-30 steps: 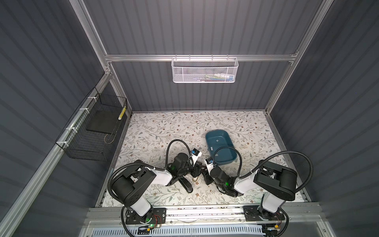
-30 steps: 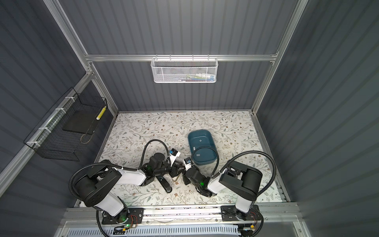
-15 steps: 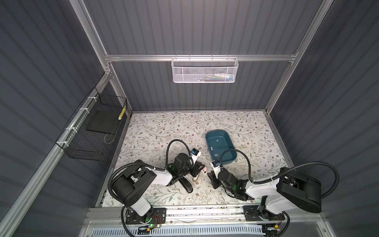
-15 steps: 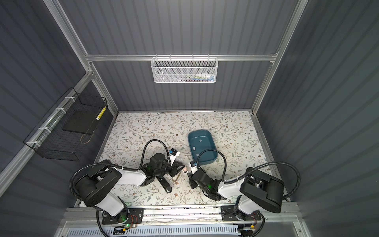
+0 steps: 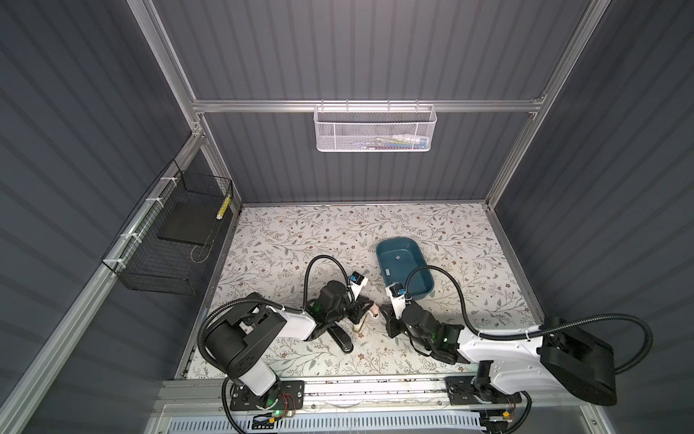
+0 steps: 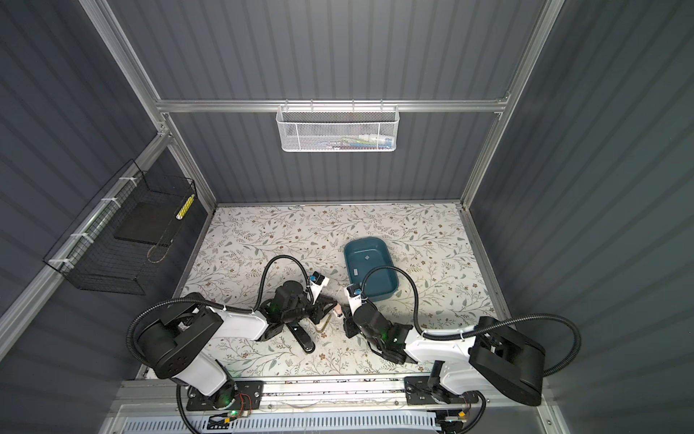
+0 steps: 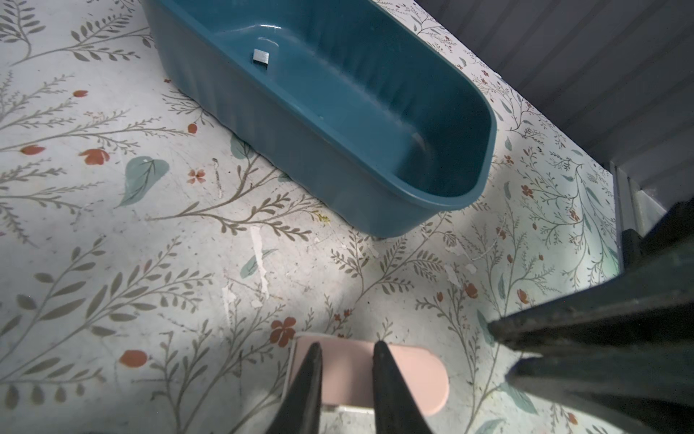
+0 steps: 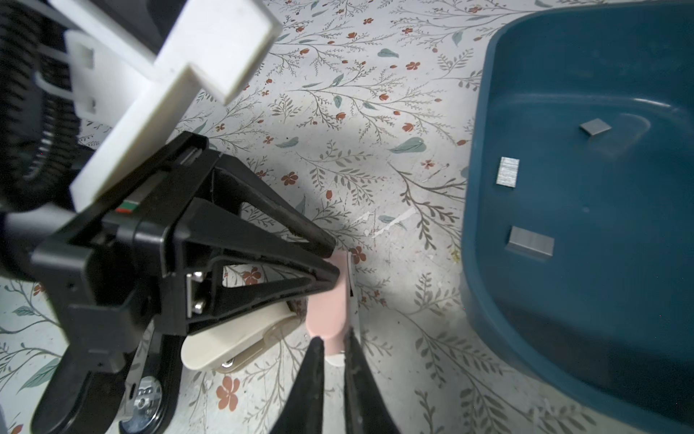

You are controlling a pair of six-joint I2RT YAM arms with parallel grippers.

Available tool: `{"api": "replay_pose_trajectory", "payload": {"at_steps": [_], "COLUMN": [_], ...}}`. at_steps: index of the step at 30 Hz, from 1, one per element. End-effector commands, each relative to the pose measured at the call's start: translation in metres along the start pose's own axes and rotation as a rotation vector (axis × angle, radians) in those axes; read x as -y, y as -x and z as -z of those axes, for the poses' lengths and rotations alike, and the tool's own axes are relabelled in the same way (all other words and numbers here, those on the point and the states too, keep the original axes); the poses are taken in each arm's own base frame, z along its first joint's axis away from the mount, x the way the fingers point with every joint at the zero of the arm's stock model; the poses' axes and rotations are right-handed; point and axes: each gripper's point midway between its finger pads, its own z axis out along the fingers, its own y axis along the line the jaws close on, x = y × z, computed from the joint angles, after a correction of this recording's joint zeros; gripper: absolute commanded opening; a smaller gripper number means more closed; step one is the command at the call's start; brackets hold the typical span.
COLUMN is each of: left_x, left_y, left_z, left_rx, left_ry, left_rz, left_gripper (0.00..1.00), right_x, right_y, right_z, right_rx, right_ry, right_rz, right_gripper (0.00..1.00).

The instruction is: Load the staples into the stapler

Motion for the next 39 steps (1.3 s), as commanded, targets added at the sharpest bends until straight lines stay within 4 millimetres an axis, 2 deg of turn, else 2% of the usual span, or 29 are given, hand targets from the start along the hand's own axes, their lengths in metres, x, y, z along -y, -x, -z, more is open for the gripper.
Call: {"api": "replay_pose_trajectory", "payload": {"at_steps": [1,5,12,25,39], "left_x": [0.002,0.003,0.004,0.005,0.007], "left_y": [-0.013,-0.012,-0.013,-0.016,-0.016], "left_z": [0.000,-0.001,-0.002,0.001,-0.003], "left_rx": [-0.053,-0.051,-0.052,-0.052,-0.055], "left_ry": [-0.003,-0.006,-0.010,-0.018,-0.029], "left_rz": [-0.016,-0.018,-0.017,-0.021,-0.022], "left_gripper": [0.24,0.24,0.23,0.22,0.20], "right_x": [0.000,-0.001,0.000,0.002,0.019], "right_y": [0.005,0.005,-0.011,-0.058,-0.102], "right_z": [-0.008,-0.018,-0.029,-0.038,-0.041], "right_rx": [-0.010,-0.024,-0.065,-0.161,-0.213], "right_ry": [-0.027,-0.036,-0.041,-0.016,-0.058], "right_rz": [0.001,0.006,-0.004,-0.023,-0.062], "right_gripper": [0.14,0.12,0.09,0.05,0.05]}}
